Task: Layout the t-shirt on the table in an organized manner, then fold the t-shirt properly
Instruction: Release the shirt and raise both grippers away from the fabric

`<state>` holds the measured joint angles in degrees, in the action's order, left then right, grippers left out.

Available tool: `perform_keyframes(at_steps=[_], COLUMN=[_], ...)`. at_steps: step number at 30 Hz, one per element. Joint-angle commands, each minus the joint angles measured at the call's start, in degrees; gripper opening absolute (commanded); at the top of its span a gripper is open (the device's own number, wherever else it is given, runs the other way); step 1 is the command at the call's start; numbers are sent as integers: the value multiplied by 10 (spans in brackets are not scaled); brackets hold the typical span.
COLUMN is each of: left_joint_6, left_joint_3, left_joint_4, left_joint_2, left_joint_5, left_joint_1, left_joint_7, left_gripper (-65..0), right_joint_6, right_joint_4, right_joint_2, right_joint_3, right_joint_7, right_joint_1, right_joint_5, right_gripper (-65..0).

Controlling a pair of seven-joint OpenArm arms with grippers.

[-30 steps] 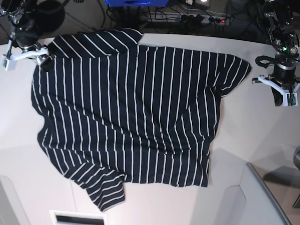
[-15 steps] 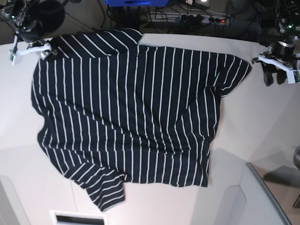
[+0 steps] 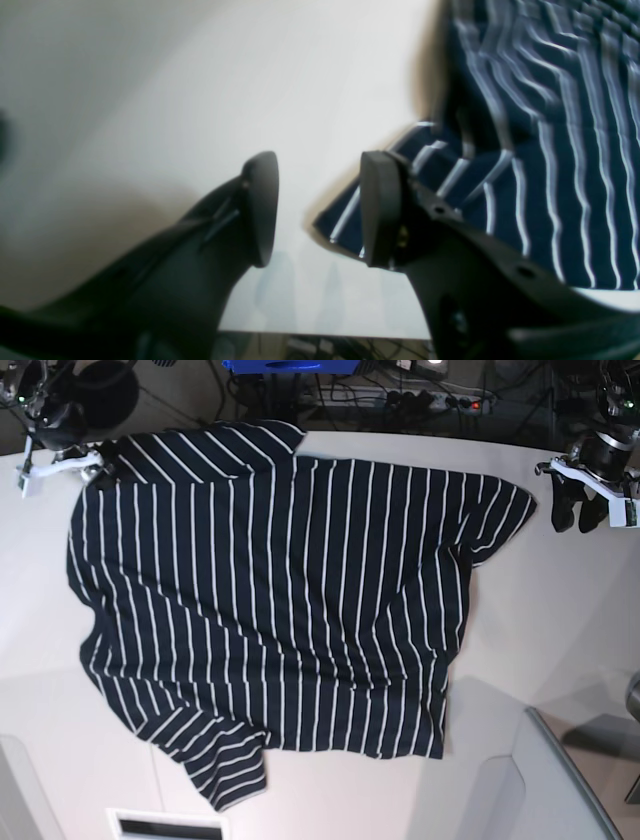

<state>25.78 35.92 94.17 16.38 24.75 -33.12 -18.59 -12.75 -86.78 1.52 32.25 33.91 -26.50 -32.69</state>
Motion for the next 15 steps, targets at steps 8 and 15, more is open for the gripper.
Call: perform_keyframes(at_steps=[8,15], left_joint_6=[-1,-1], left_joint_3=[38,60], left_joint_4=[-37,-55], left_joint_2=[7,8], left_joint_5=[7,8], left_joint_1=[-5,-4], left_joint_7=[13,13], left_gripper=[-388,-388], right_joint_6=[-34,-35], right_joint_4=[-4,-4], right_joint_2=[12,11], right_joint_3=[0,-56], right_joint_7=[6,6], right_joint_1=[-7,-10], right_joint_5=[-3,-3], right_gripper=[-191,-272])
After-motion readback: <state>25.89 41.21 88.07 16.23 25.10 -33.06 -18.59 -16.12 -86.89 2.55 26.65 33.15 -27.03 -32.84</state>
